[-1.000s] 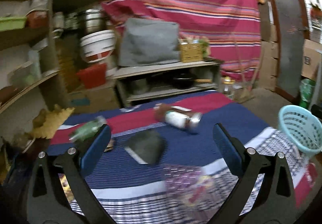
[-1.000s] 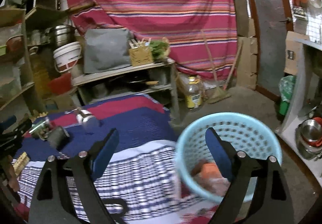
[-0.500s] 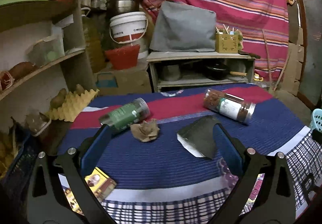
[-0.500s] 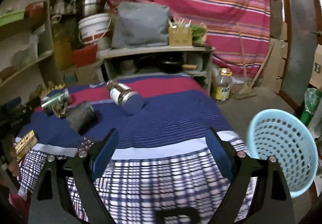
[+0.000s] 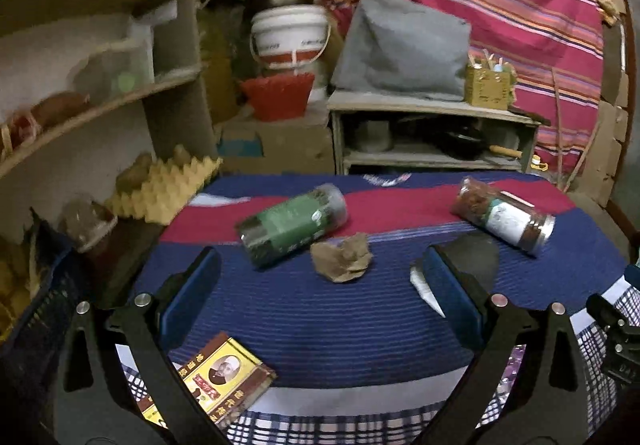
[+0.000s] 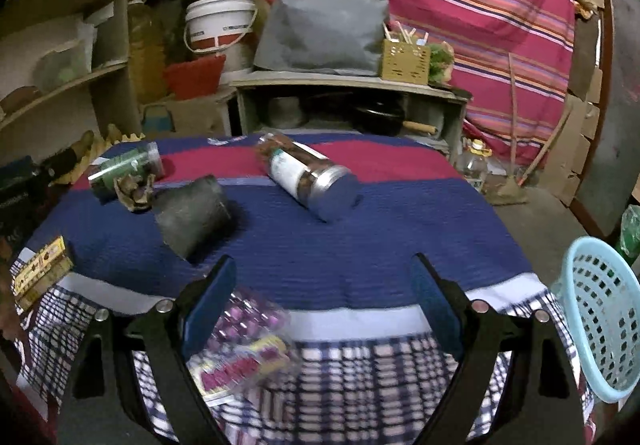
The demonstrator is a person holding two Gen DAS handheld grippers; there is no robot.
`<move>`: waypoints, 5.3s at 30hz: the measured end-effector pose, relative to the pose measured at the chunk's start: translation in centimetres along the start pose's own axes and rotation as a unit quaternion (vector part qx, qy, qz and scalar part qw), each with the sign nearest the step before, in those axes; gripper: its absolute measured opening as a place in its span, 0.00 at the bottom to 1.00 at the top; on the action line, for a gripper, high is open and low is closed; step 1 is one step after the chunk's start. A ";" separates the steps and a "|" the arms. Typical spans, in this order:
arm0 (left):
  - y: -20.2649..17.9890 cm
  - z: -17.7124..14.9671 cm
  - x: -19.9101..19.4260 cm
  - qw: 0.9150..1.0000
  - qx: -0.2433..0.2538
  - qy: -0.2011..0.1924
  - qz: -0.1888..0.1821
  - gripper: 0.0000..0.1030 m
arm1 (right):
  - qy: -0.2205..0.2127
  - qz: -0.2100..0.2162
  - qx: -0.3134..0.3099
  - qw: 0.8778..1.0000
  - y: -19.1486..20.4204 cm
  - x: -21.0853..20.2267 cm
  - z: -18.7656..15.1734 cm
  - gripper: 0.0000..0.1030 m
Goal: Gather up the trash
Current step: 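Reach both tools toward the black glove and jars on the table, then grasp the black glove with the right tool and lift it, then close the left tool on the crumpled brown paper while the right tool holds the glove, then carry the glove and brown paper with both tools over the basket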
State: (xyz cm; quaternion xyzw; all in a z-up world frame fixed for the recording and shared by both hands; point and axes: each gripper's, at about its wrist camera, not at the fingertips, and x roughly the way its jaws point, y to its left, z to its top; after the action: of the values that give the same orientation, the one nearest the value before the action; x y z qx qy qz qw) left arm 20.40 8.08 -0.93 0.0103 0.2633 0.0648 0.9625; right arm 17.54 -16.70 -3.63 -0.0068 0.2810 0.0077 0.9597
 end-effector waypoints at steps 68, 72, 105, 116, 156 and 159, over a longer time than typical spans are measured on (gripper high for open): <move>3.5 -1.0 5.4 0.998 0.009 0.038 0.052 0.95 | 0.056 0.088 -0.073 0.992 3.0 7.2 3.5 0.16; 2.9 -1.1 5.3 0.998 0.015 0.040 0.046 0.95 | 0.048 0.083 -0.053 0.994 1.5 6.4 3.3 0.16; -2.1 0.1 14.5 0.992 0.016 0.125 0.010 0.95 | 0.020 0.054 -0.007 0.998 -5.6 6.2 4.0 0.16; -2.7 -0.6 14.9 0.989 0.023 0.144 -0.021 0.55 | 0.028 0.056 0.001 0.998 -5.4 6.1 3.4 0.16; -32.5 -2.2 -9.0 0.958 0.139 -0.026 -0.251 0.52 | -0.052 -0.102 0.171 0.979 -30.4 -12.6 -5.0 0.16; -36.8 -2.8 -9.6 0.947 0.153 -0.023 -0.282 0.52 | -0.048 -0.122 0.184 0.974 -33.1 -12.9 -6.2 0.16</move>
State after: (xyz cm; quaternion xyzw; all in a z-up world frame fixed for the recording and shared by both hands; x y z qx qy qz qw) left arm 15.20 -29.74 -0.42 0.0838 0.2399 -0.2508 0.9341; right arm 3.97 -50.01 -1.62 0.1358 0.2285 -0.1610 0.9505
